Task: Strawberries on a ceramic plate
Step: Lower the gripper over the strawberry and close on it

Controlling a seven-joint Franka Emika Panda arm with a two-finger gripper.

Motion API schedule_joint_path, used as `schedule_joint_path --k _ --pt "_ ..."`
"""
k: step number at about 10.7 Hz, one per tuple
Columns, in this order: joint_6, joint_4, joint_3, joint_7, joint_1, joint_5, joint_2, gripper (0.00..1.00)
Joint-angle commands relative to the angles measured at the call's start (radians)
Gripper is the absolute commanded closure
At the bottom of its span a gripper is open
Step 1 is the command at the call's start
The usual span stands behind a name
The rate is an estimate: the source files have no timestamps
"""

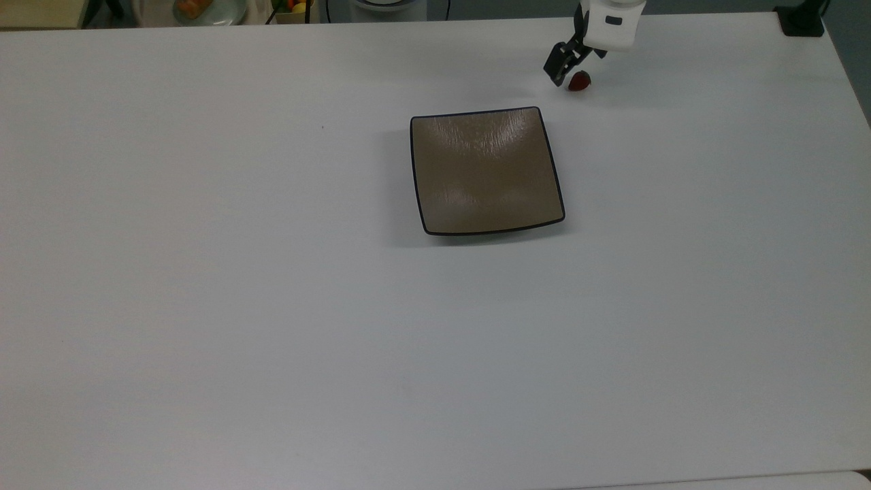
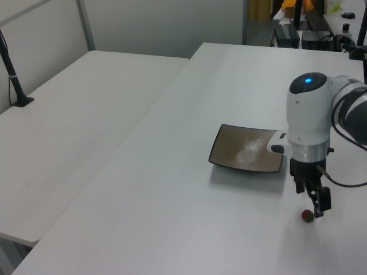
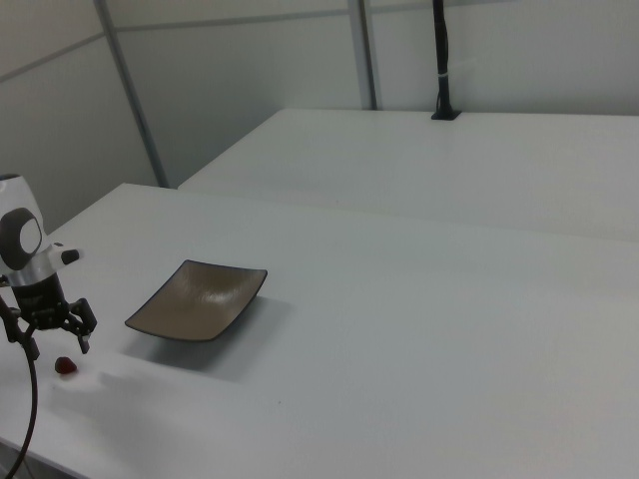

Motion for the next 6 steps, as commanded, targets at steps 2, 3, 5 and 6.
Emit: schedule_joint_path --k 2,3,5,6 --pt "0.058 -0.007 0.018 0.03 0.009 0.017 0.038 0.04" --pt "0.067 -0.007 0.018 0.028 0.009 0.017 0.043 0.06" --pt "0.069 -0.007 0.018 0.028 0.008 0.016 0.046 0.2" --pt "0.069 -0.004 0.018 0.028 0.008 0.016 0.053 0.26"
